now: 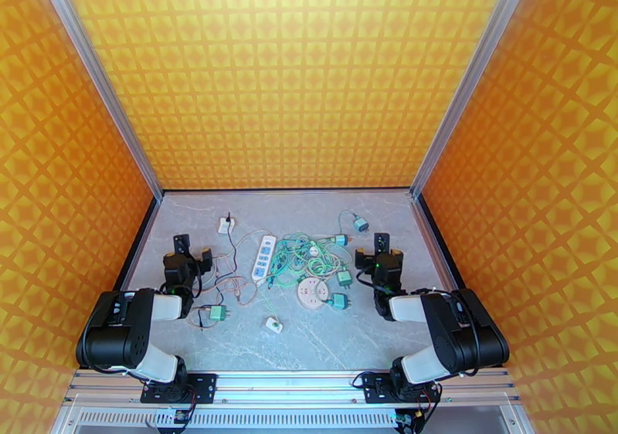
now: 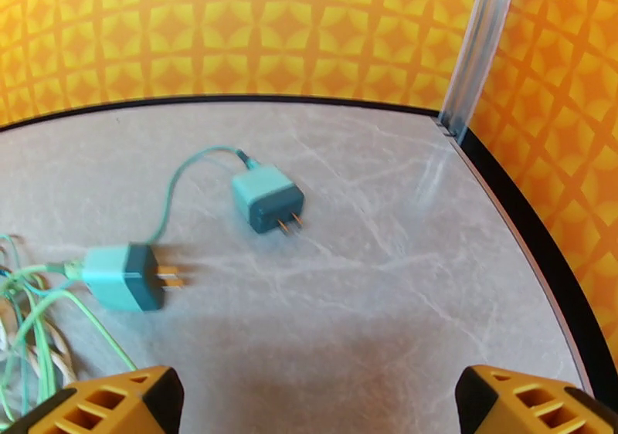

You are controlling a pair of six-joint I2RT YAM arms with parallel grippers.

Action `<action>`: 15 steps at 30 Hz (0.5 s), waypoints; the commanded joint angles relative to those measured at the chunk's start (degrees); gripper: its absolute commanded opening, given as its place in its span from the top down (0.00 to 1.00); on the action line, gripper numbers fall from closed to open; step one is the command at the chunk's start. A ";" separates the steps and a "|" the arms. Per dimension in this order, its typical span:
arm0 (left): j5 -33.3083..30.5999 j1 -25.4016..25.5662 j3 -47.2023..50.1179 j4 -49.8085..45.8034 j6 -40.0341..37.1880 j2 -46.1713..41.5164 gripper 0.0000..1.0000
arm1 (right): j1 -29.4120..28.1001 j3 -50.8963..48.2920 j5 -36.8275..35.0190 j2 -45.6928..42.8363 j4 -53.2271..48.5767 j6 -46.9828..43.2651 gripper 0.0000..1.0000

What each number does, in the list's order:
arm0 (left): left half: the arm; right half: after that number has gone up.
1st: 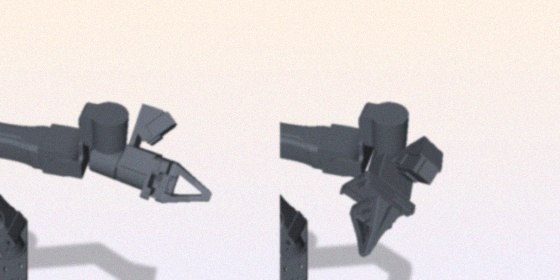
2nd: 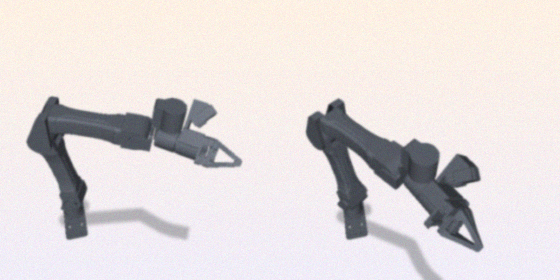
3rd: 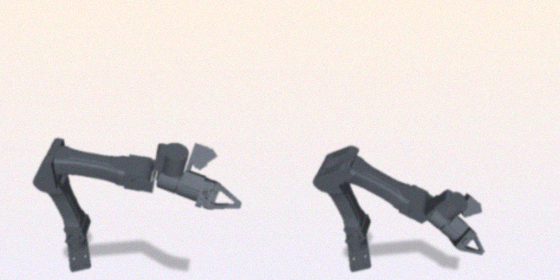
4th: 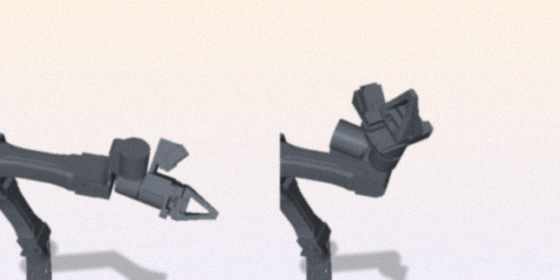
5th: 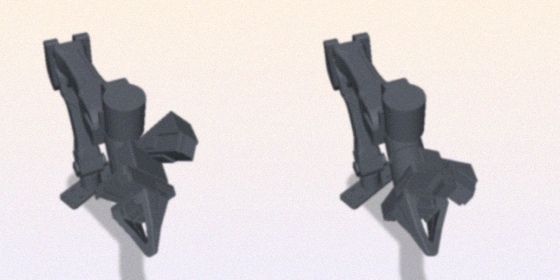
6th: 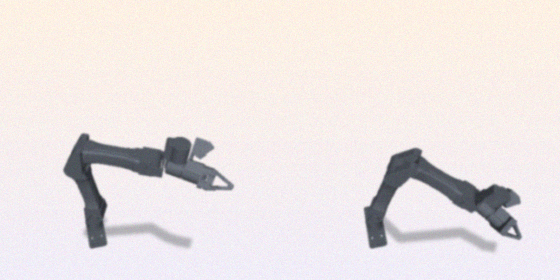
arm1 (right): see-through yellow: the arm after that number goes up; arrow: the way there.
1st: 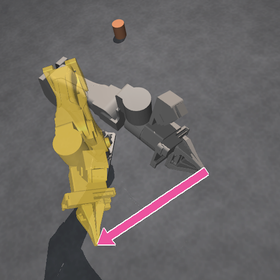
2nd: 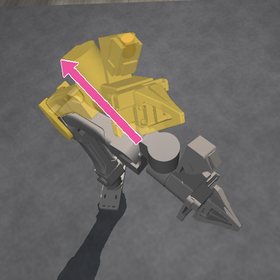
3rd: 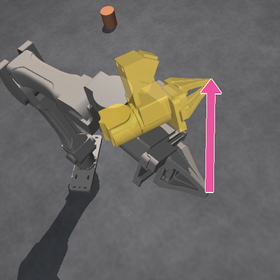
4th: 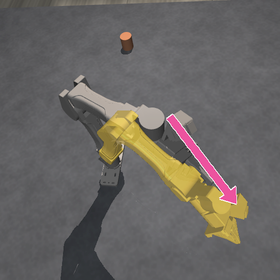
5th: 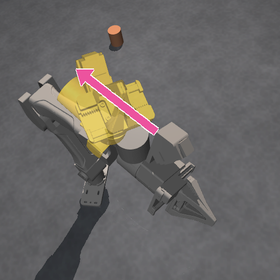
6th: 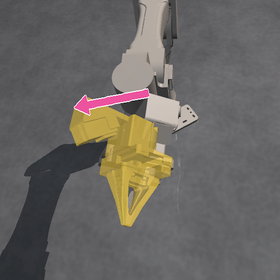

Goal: Pull the plug off the socket

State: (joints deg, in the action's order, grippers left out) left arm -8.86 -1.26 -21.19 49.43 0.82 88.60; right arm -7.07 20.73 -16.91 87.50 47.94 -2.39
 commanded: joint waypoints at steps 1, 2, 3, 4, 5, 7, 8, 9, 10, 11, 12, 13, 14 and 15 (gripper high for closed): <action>1.58 -0.41 0.13 3.60 -0.98 0.41 0.01 | 0.14 0.75 0.80 -0.21 2.25 1.52 0.01; 1.61 -0.41 -0.06 2.68 -0.91 0.05 0.01 | 0.13 0.65 -0.89 -0.06 2.63 2.14 0.02; 1.61 -0.41 0.07 3.08 -0.97 0.24 0.01 | 0.14 0.39 -1.92 -0.14 2.94 2.39 0.01; 1.65 -0.37 0.10 3.28 -0.97 0.29 0.01 | 0.21 0.38 -2.16 -0.21 2.96 2.64 0.02; 1.66 -0.41 0.06 2.89 -1.02 0.18 0.01 | 0.16 0.44 -2.13 -0.16 2.95 2.49 0.02; 1.58 -0.41 -0.02 3.09 -1.00 0.26 0.01 | 0.14 0.40 -2.09 -0.15 2.95 2.52 0.01; 1.65 -0.41 0.09 3.04 -0.96 0.22 0.01 | 0.13 0.45 -2.08 -0.14 2.95 2.39 0.02; 1.58 -0.41 0.05 3.08 -1.02 0.26 0.01 | 0.17 0.45 -2.08 -0.15 2.95 2.44 0.02; 1.59 -0.39 0.02 3.04 -0.95 0.25 0.01 | 0.20 0.42 -2.08 -0.16 2.95 2.40 0.02; 1.59 -0.37 0.03 3.06 -1.00 0.26 0.01 | 0.21 0.40 -2.08 -0.22 2.95 2.39 0.02; 1.59 -0.41 -0.03 3.05 -0.99 0.26 0.01 | 0.17 0.36 -2.08 -0.17 2.96 2.39 0.02; 1.61 -0.37 0.01 3.05 -0.97 0.22 0.01 | 0.14 0.43 -2.08 -0.15 2.95 2.39 0.02; 1.63 -0.41 0.04 3.06 -0.95 0.26 0.01 | 0.13 0.36 -2.06 -0.15 2.95 2.40 0.01; 1.64 -0.41 0.03 3.06 -0.99 0.26 0.01 | 0.20 0.43 -2.08 -0.14 2.95 2.44 0.02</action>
State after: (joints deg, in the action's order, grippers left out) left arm -8.34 -1.26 -21.21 51.31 0.78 88.62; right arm -7.09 20.73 -18.00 87.50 49.60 -0.82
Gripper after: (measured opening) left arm 0.990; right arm 0.985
